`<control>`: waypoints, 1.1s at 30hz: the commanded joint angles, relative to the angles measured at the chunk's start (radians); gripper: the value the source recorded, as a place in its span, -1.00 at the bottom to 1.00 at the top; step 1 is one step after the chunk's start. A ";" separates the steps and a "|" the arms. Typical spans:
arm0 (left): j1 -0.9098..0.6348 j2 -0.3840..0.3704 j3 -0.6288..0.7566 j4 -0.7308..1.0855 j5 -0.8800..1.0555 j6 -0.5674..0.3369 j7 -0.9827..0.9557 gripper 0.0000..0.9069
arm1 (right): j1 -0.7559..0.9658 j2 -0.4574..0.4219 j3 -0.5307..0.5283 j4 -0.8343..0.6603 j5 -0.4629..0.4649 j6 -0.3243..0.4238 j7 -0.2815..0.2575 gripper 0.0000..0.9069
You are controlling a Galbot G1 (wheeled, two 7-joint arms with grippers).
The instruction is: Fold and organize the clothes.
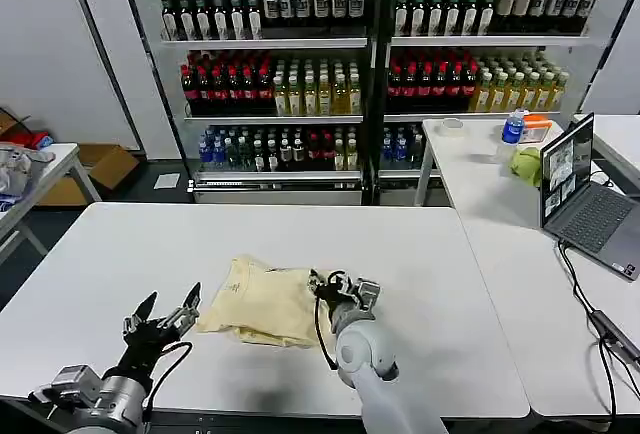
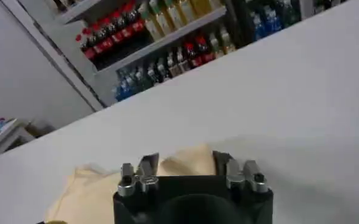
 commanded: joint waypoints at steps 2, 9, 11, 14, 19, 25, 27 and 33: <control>0.013 -0.004 -0.011 -0.020 -0.005 0.002 0.002 1.00 | 0.053 0.013 0.010 -0.068 0.054 0.002 0.010 -1.00; 0.011 -0.008 -0.006 -0.016 -0.005 0.003 0.002 1.00 | 0.079 -0.012 0.041 -0.100 0.045 0.006 -0.001 -1.00; 0.011 -0.009 -0.007 -0.015 -0.005 0.003 0.002 1.00 | 0.087 -0.019 0.048 -0.110 0.046 0.005 -0.005 -1.00; 0.011 -0.009 -0.007 -0.013 -0.005 0.003 0.002 1.00 | 0.099 -0.029 0.054 -0.126 0.045 0.005 -0.013 -1.00; 0.010 -0.012 -0.007 -0.013 -0.006 0.003 0.002 1.00 | 0.130 -0.029 0.058 -0.165 0.042 0.005 -0.025 -1.00; 0.009 -0.014 -0.005 -0.011 -0.006 0.003 0.002 1.00 | 0.200 -0.047 0.073 -0.249 -0.011 0.003 -0.083 -1.00; 0.007 -0.015 -0.004 -0.011 -0.005 0.003 0.002 1.00 | 0.229 -0.058 0.070 -0.284 -0.040 0.003 -0.107 -1.00; 0.004 -0.020 0.002 -0.008 -0.004 0.004 0.002 1.00 | 0.303 -0.079 0.043 -0.353 -0.147 0.039 -0.187 -1.00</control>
